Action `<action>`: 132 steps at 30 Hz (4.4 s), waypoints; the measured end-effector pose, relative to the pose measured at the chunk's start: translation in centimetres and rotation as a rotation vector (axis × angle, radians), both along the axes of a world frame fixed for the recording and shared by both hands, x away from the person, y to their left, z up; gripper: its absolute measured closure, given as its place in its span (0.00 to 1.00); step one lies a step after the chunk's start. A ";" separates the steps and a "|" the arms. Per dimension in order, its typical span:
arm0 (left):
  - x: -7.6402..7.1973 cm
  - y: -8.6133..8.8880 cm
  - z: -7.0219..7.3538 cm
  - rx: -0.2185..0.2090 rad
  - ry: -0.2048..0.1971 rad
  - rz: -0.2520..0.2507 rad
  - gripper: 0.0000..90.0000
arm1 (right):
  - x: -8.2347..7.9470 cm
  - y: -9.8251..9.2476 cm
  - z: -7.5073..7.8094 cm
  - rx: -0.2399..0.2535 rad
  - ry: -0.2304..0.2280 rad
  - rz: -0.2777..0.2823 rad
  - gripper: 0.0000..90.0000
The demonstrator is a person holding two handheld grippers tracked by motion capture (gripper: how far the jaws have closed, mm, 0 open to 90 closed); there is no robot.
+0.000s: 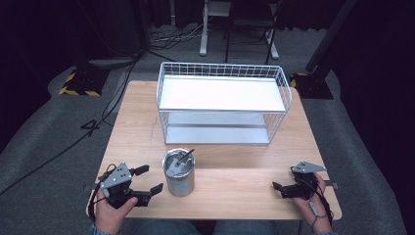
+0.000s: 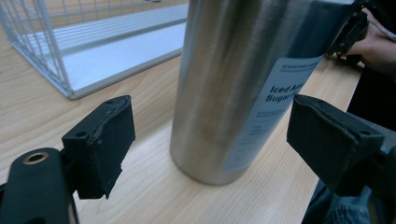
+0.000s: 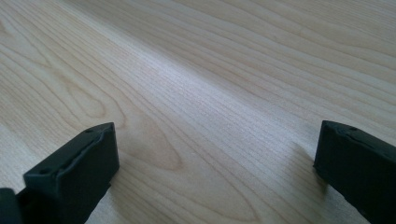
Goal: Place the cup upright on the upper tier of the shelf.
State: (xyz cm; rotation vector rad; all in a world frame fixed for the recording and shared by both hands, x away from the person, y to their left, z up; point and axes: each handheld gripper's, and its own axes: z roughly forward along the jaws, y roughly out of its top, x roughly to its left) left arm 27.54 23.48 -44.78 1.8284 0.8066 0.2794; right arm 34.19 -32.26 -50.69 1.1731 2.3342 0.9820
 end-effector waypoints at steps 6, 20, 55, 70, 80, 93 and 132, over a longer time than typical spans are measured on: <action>0.2 -1.4 -0.1 -0.022 -0.016 -0.011 0.17 | 0.0 0.0 0.0 -0.001 0.000 0.000 0.00; 1.1 -4.6 -1.2 -0.040 -0.041 -0.031 0.10 | 0.0 0.0 0.0 -0.002 0.000 -0.002 0.00; 2.4 -7.9 -3.9 0.026 -0.193 0.027 0.04 | 0.0 0.0 0.0 -0.001 0.000 -0.003 0.00; 2.3 -7.9 -2.4 0.028 -0.174 0.034 0.04 | 0.0 0.0 0.0 -0.002 -0.001 -0.002 0.00; 2.4 -8.0 1.0 0.019 -0.191 0.033 0.04 | 0.0 0.0 0.0 -0.003 -0.001 -0.003 0.00; 5.1 -7.7 6.3 0.024 -0.170 0.051 0.04 | 0.1 0.1 0.0 -0.001 -0.001 -0.013 0.01; 14.8 -13.7 18.8 -0.052 -0.220 0.123 0.04 | 0.1 0.2 0.0 -0.003 -0.002 -0.019 0.00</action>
